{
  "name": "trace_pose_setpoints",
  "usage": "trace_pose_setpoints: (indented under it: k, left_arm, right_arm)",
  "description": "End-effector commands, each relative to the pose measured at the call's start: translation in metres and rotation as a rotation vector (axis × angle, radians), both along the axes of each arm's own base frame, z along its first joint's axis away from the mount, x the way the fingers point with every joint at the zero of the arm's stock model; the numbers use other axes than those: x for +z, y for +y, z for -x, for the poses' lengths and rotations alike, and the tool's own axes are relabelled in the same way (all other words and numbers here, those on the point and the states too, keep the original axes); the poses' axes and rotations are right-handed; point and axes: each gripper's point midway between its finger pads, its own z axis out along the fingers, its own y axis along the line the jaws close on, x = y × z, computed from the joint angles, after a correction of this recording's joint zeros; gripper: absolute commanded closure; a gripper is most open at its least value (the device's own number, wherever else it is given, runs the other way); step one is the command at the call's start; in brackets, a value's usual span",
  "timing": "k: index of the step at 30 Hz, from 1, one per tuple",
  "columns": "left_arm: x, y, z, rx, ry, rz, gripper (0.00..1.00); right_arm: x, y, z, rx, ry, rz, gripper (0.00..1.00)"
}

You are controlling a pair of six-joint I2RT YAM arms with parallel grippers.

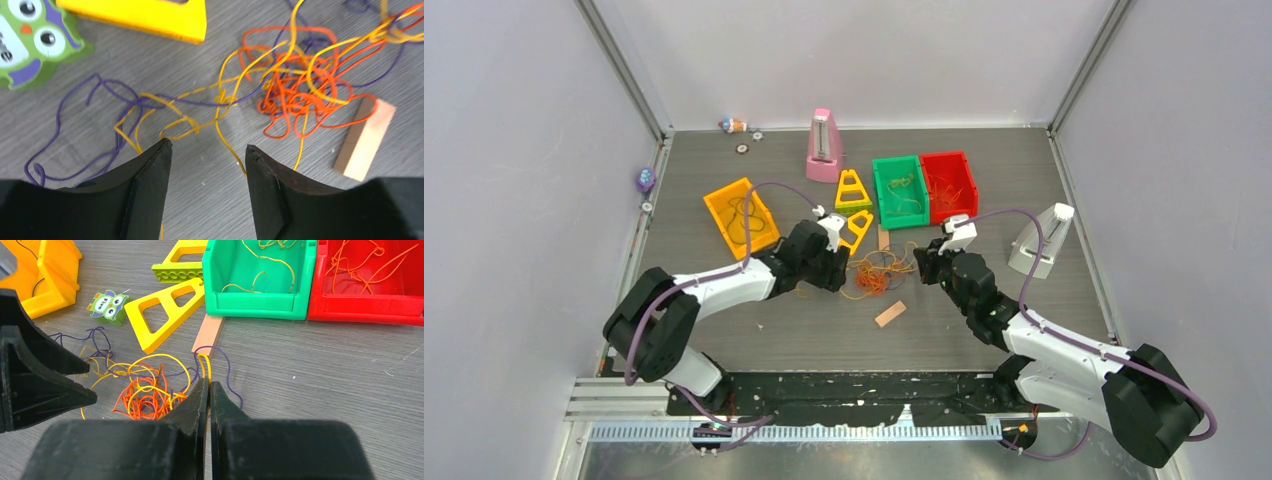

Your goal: Untangle the cables

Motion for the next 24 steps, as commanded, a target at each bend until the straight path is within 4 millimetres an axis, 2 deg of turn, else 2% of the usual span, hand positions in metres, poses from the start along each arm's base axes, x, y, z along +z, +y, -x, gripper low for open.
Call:
trace_pose_setpoints:
  k: [1,5,6,9,13,16,18,21,24]
  left_arm:
    - [-0.004,0.012,0.008,0.024,0.035,-0.046,0.43]
    - [0.012,0.012,0.009,0.018,-0.03,0.008,0.42]
    - [0.017,0.012,0.008,0.02,-0.049,0.02,0.39]
    - [0.034,0.02,0.007,0.057,-0.148,0.072,0.17]
    - [0.049,0.022,0.014,0.088,-0.181,0.161,0.13]
    - [0.043,0.024,0.022,0.173,-0.084,0.194,0.14]
    - [0.032,0.024,0.027,0.213,-0.023,0.204,0.16]
    - [0.012,0.021,0.029,0.243,0.044,0.199,0.23]
    - [-0.006,0.011,0.025,0.255,0.114,0.182,0.25]
  right_arm:
    - [0.015,-0.005,-0.008,-0.043,-0.036,-0.011,0.95]
    - [0.013,-0.003,-0.009,-0.036,-0.028,-0.008,0.95]
    - [0.012,-0.002,-0.009,-0.035,-0.025,-0.006,0.95]
    - [0.012,0.0,-0.01,-0.028,-0.022,-0.005,0.95]
    - [0.011,0.002,-0.011,-0.026,-0.018,-0.002,0.95]
    - [0.01,0.002,-0.012,-0.024,-0.014,0.003,0.95]
    - [0.011,0.001,-0.012,-0.027,-0.016,0.003,0.95]
    - [0.011,0.002,-0.012,-0.026,-0.017,0.003,0.95]
    - [0.012,0.001,-0.012,-0.027,-0.018,0.003,0.95]
